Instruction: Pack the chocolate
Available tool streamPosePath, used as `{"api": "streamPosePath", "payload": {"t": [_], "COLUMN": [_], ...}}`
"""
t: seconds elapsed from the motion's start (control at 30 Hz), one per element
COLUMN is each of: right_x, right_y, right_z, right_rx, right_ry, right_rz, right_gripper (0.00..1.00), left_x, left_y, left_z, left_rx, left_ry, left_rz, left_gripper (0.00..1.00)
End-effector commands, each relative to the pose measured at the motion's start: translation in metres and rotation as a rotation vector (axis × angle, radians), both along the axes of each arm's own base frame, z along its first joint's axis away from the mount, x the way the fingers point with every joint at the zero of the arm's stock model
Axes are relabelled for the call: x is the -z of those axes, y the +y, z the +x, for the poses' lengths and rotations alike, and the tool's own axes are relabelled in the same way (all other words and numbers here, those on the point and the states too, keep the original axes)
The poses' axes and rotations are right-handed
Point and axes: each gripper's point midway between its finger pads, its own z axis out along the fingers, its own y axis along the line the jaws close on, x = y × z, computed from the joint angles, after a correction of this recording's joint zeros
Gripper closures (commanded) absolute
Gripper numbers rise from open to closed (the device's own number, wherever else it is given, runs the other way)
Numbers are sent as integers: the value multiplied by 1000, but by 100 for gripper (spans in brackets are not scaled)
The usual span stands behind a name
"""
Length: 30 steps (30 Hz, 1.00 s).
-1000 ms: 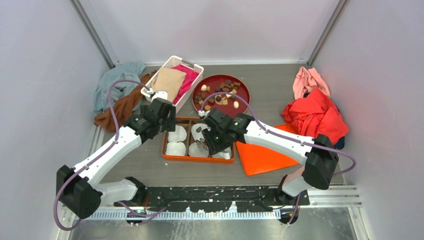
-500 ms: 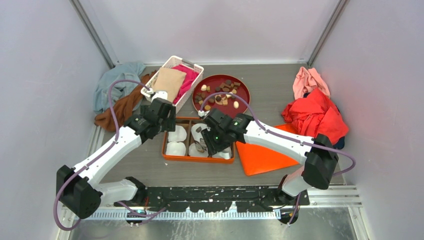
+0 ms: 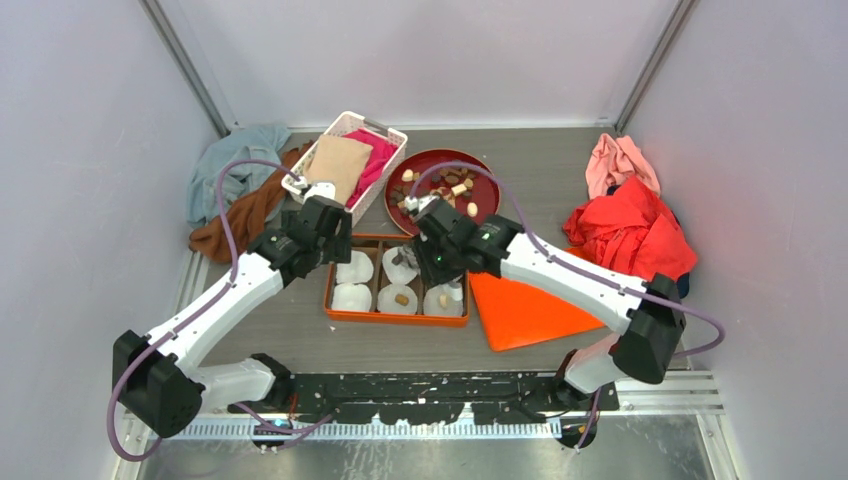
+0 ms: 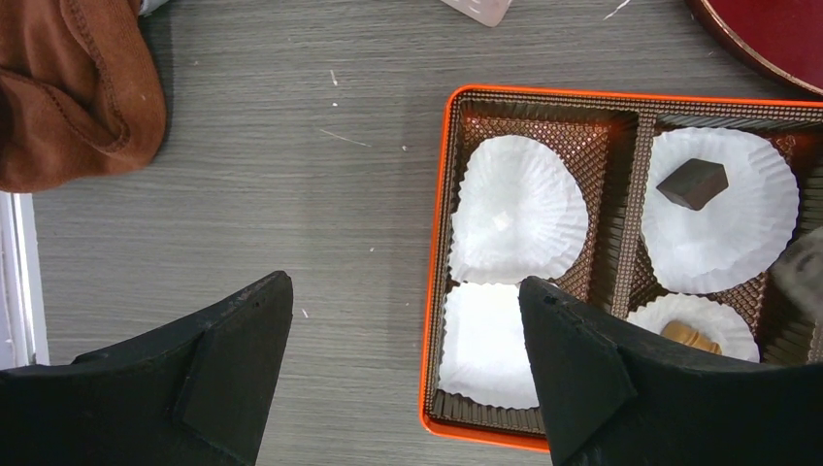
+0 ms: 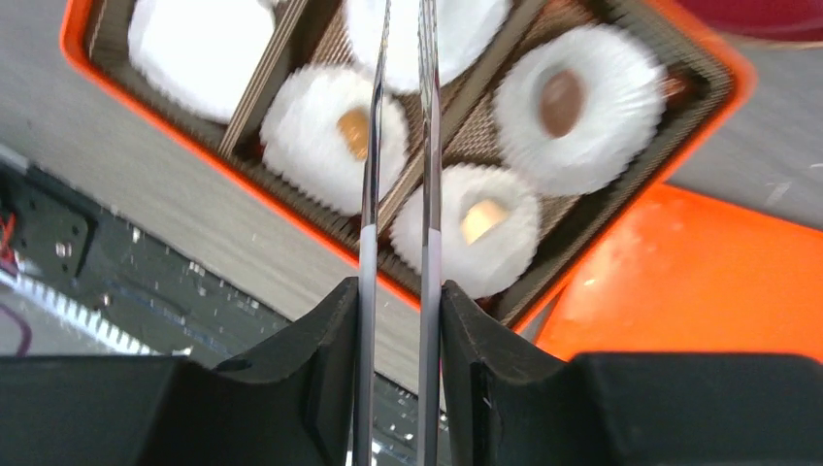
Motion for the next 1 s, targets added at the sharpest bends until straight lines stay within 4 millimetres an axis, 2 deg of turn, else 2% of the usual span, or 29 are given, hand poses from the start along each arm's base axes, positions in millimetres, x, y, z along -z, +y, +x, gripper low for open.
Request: {"api": "streamPosePath", "payload": {"t": [0.0, 0.1, 0.2, 0.27, 0.37, 0.57, 0.77, 0.97], "right_x": [-63, -76, -75, -67, -50, -25, -8, 8], "right_y": [-25, -62, -91, -106, -123, -126, -122, -122], "right_z": [61, 105, 137, 154, 171, 190, 197, 196], "right_rx": [154, 307, 408, 450, 482, 482, 477, 469], "right_ry": [-216, -272, -285, -281, -259, -232, -203, -171], "right_rz": [78, 65, 42, 17, -21, -48, -59, -76], "right_gripper": [90, 95, 94, 93, 86, 73, 63, 61], "left_x": [-13, -13, -13, -13, -13, -12, -12, -12], "left_y": [-2, -4, -5, -4, -4, -4, -3, -4], "left_z": [6, 7, 7, 8, 8, 8, 7, 7], "left_rx": [-12, -5, -2, -3, -2, -2, -4, -2], "left_ry": [-50, -52, -47, -48, -50, -47, -48, -47], "left_rz": [-37, -41, -38, -34, -33, -31, -30, -33], "left_gripper": [13, 13, 13, 13, 13, 13, 13, 13]}}
